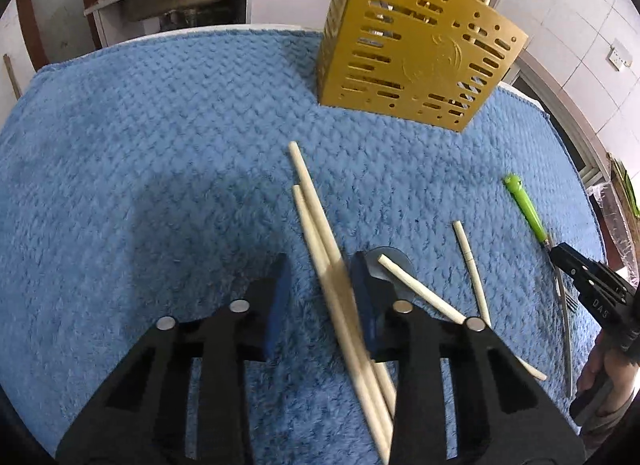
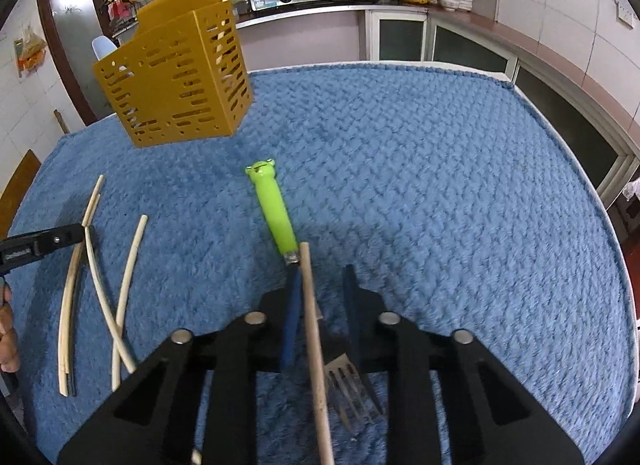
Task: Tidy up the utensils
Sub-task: 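Grasp loose chopsticks with the left tool while the right tool grasps a chopstick beside the fork, then lift the chopsticks with the left tool while the right tool lifts its chopstick toward the caddy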
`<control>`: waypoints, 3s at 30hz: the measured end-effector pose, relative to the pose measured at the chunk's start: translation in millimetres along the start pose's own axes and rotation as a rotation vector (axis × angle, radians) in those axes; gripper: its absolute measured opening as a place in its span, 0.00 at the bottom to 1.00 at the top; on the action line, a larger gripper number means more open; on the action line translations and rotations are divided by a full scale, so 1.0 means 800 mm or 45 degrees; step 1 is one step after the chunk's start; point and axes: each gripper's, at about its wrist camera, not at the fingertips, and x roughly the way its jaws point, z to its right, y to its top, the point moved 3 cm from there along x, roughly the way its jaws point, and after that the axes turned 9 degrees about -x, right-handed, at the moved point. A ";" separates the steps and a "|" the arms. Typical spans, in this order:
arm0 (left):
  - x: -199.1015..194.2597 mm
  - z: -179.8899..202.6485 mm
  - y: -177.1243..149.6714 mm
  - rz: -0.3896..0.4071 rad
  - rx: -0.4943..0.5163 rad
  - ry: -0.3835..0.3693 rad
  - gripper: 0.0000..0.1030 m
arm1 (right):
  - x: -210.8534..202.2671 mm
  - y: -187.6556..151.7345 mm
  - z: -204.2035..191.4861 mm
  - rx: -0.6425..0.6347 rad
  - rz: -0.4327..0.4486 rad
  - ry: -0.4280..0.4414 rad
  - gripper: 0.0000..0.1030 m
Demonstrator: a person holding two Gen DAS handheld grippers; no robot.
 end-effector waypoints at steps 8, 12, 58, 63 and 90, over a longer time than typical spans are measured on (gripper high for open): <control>0.016 0.011 0.015 -0.037 0.018 0.051 0.27 | 0.005 0.009 -0.008 0.004 -0.054 0.006 0.07; 0.021 0.018 0.021 -0.034 0.036 0.061 0.22 | 0.009 0.013 -0.005 0.044 -0.071 0.039 0.07; -0.191 0.020 0.003 0.425 0.189 -0.116 0.04 | -0.148 0.067 -0.037 0.005 0.384 0.085 0.05; -0.214 0.024 0.000 0.482 0.206 -0.117 0.04 | -0.170 0.074 -0.044 -0.025 0.442 0.056 0.05; -0.246 0.023 0.019 0.576 0.182 -0.142 0.04 | -0.212 0.101 -0.052 -0.060 0.571 0.007 0.05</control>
